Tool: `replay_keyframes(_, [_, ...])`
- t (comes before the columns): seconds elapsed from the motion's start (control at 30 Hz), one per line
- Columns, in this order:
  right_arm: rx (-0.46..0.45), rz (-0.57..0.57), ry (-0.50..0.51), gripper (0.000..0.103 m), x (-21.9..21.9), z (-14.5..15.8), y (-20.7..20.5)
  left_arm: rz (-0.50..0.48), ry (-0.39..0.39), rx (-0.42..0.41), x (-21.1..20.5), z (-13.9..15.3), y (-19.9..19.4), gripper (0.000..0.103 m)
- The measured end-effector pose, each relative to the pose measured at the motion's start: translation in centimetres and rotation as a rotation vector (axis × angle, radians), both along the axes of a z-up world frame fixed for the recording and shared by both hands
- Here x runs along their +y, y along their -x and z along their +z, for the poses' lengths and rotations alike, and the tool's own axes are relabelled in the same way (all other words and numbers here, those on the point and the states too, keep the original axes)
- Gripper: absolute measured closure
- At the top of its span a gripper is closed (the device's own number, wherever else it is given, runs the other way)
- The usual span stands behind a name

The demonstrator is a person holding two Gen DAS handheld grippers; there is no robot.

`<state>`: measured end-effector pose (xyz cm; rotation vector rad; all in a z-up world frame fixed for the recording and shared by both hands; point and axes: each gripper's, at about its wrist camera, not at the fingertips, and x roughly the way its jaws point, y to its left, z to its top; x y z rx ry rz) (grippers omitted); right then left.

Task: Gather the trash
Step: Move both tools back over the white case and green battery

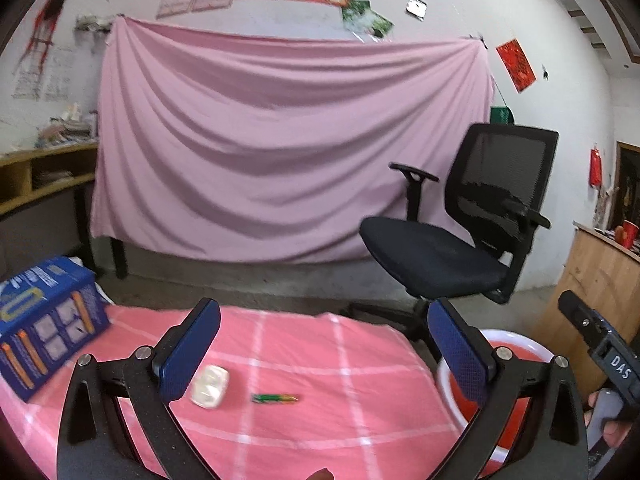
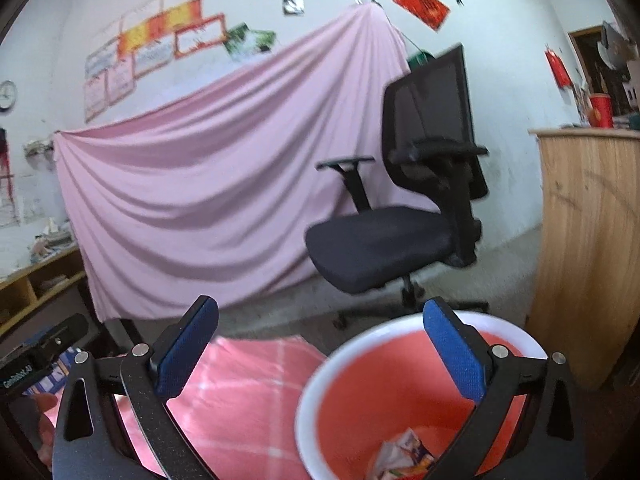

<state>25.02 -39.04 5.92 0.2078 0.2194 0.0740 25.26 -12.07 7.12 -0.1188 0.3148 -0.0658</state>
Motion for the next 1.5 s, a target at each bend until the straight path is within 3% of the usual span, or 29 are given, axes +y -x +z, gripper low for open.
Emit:
replay_keyframes(0.37, [-0.209, 0.104, 0.047, 0.0, 5.6, 1.5, 1.6, 0.109, -0.05, -0.121, 5.0, 0.9, 3.2, 0.001])
replay_keyframes(0.73, [-0.289, 0.21, 0.121, 0.0, 10.2, 1.3, 2.0, 0.196, -0.089, -0.132, 9.3, -0.6, 5.3, 0.001])
replay_keyframes(0.93, [-0.248, 0.255, 0.206, 0.0, 12.8, 0.2, 1.4, 0.212, -0.118, -0.121, 10.9, -1.8, 5.9, 0.001])
replay_keyframes(1.23, [-0.106, 0.33, 0.286, 0.0, 15.3, -2.0, -0.8, 0.213, -0.122, -0.051, 12.9, -3.8, 4.8, 0.001])
replay_keyframes(1.5, [0.079, 0.441, 0.294, 0.0, 16.7, -3.5, -4.0, 0.187, -0.123, 0.087, 14.1, -5.4, 2.4, 0.001])
